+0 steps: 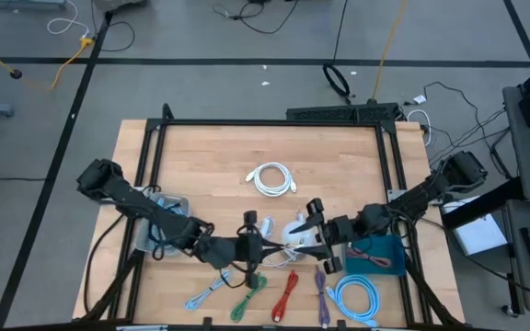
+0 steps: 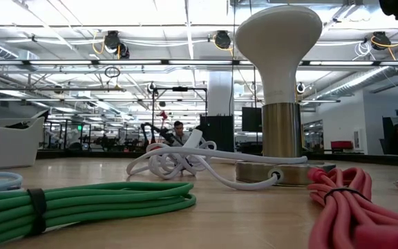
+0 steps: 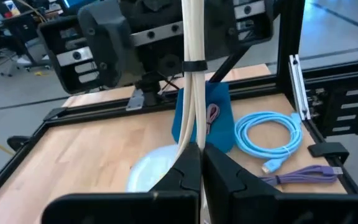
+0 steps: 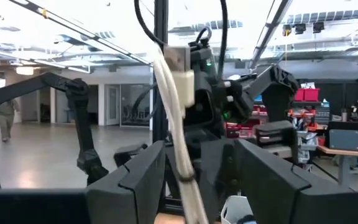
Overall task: Pick & Place USB Port
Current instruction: Put the white USB cable into the blue bin
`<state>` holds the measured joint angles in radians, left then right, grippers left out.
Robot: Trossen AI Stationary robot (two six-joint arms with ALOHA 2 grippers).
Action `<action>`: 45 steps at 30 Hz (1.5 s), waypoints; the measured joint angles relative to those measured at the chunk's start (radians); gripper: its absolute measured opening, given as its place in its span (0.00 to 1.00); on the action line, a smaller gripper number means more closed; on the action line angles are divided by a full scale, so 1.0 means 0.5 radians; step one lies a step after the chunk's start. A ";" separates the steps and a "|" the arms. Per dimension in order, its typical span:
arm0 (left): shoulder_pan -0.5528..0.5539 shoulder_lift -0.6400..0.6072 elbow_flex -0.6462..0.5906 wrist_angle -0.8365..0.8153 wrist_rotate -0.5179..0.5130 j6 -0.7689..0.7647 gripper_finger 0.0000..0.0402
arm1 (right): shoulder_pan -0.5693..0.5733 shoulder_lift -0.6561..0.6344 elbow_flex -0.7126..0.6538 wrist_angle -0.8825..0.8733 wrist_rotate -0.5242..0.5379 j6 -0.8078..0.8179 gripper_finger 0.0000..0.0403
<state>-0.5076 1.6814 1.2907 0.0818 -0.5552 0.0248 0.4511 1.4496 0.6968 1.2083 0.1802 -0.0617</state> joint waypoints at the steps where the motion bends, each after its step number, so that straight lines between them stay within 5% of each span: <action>1: 0.004 0.000 0.000 0.008 0.009 0.000 0.00 | 0.001 0.008 0.000 0.010 0.001 -0.001 0.46; 8: 0.009 -0.002 0.001 0.053 0.051 0.015 0.00 | -0.010 0.020 0.001 0.028 0.005 0.034 0.41; 20: 0.088 -0.002 0.001 0.083 0.229 -0.007 0.00 | -0.011 0.020 0.002 0.015 -0.070 -0.017 0.02; 29: 0.077 -0.002 0.001 0.063 0.229 -0.020 0.02 | -0.009 0.020 0.002 -0.011 -0.099 -0.027 0.01; 39: -0.163 -0.083 0.006 -0.257 0.218 -0.257 0.32 | 0.031 -0.053 0.003 -0.206 0.163 -0.025 0.00; 45: -0.337 -0.138 0.005 -0.598 -0.010 -0.488 0.49 | 0.049 -0.212 0.003 -0.381 0.215 -0.017 0.00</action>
<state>-0.6759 1.6123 1.2930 -0.2169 -0.5603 -0.2191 0.4755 1.3437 0.6983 1.0179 0.2879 -0.0700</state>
